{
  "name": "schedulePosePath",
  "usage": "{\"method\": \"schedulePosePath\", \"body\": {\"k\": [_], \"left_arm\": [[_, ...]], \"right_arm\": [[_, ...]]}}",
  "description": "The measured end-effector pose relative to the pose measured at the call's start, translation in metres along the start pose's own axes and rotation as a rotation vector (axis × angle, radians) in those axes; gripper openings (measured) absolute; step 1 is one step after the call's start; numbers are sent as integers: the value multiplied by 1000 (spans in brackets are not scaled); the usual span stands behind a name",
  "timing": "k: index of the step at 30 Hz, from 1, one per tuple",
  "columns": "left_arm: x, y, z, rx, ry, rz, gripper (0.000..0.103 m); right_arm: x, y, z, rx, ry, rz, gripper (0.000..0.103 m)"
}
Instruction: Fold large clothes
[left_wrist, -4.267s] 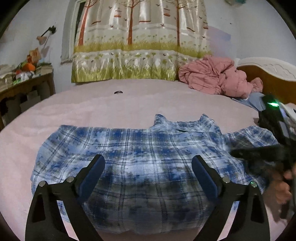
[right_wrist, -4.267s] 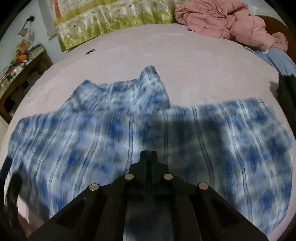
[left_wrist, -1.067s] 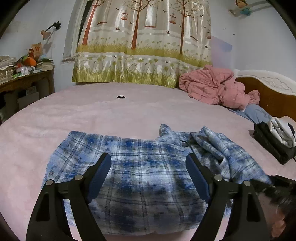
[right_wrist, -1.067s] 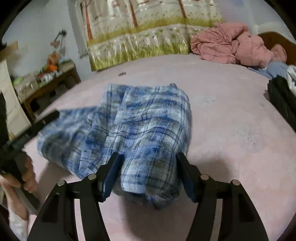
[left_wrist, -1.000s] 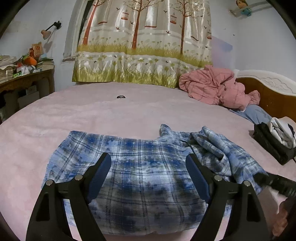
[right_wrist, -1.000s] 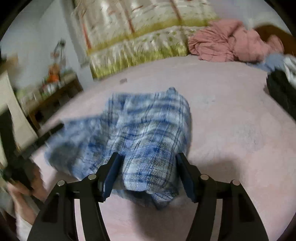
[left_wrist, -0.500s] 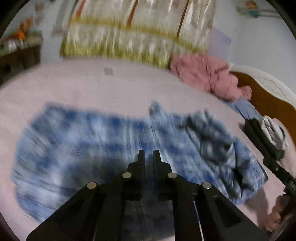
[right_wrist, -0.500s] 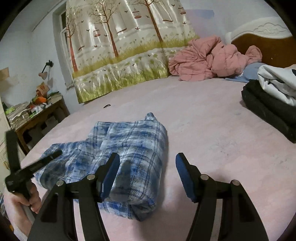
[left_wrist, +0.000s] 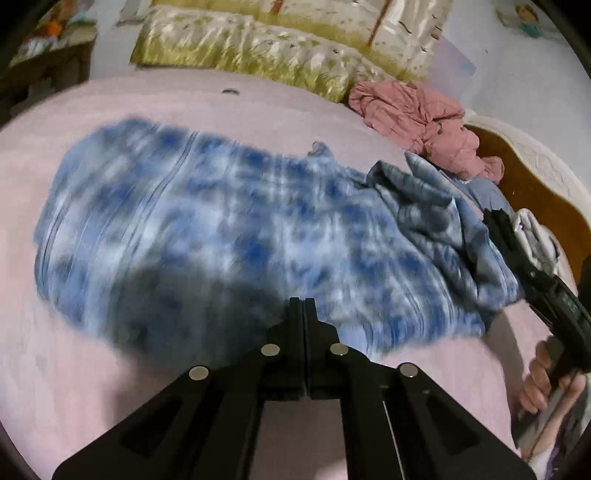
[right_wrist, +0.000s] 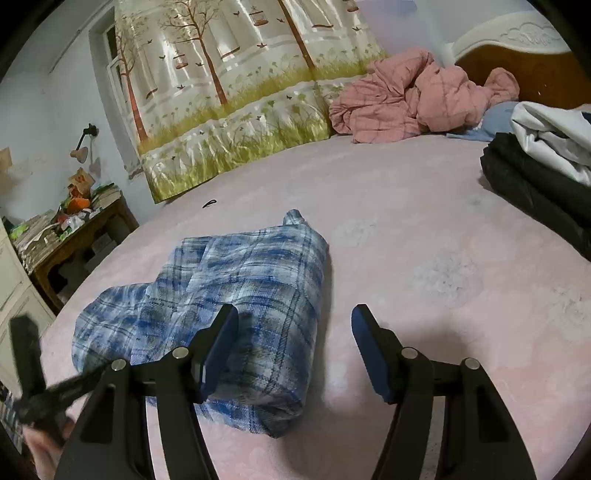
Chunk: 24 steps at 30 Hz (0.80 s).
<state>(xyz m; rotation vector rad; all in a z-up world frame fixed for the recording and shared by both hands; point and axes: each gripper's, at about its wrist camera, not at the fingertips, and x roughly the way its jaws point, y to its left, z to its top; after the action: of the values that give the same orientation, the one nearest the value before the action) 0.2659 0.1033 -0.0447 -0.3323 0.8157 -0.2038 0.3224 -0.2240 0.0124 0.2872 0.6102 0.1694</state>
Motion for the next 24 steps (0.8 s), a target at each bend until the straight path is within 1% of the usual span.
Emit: {"method": "schedulePosePath", "body": {"k": [1, 2, 5, 6, 7, 9, 10, 11, 12, 13, 14, 16, 18, 20, 21, 23, 24], "left_arm": [[1, 4, -2, -24, 19, -20, 3], [1, 5, -1, -26, 29, -19, 3], [-3, -13, -5, 71, 27, 80, 3], [-3, -17, -5, 87, 23, 103, 3], [-6, -16, -4, 87, 17, 108, 3], [-21, -11, -4, 48, -36, 104, 4], [-32, -5, -4, 15, -71, 102, 6], [-42, 2, -6, -21, -94, 99, 25], [-49, 10, -6, -63, -109, 85, 54], [-55, 21, -6, -107, -116, 76, 63], [-59, 35, -7, -161, -113, 80, 66], [-61, 55, -6, -238, -98, 104, 66], [-58, 69, -7, -288, -76, 132, 66], [-56, 82, -8, -350, -62, 80, 66], [-56, 86, -6, -374, -65, 66, 66], [-53, 91, 0, -402, -68, 64, 66], [-49, 93, 5, -403, -67, 80, 66]], "right_arm": [[0, 1, 0, -4, -3, -1, 66], [0, 2, 0, -7, -4, -3, 67], [2, 1, -1, -1, 4, -1, 69], [2, 0, -1, 3, 8, 1, 72], [3, -1, 0, 8, 15, 8, 72], [3, -3, -1, 18, 19, 17, 72], [3, -3, -1, 19, 16, 18, 72], [2, -3, -1, 20, 13, 17, 72], [1, -3, -1, 19, 9, 15, 72], [0, -2, -1, 16, 2, 14, 72], [-2, -1, -1, 10, -7, 14, 72], [-6, 2, -1, -5, -25, 17, 72], [-9, 6, -2, -24, -37, 14, 73], [-10, 10, -3, -41, -40, 8, 73], [-11, 10, -3, -45, -41, 7, 73], [-13, 10, -2, -45, -47, 9, 73], [-14, 10, -2, -43, -48, 11, 73]]}}
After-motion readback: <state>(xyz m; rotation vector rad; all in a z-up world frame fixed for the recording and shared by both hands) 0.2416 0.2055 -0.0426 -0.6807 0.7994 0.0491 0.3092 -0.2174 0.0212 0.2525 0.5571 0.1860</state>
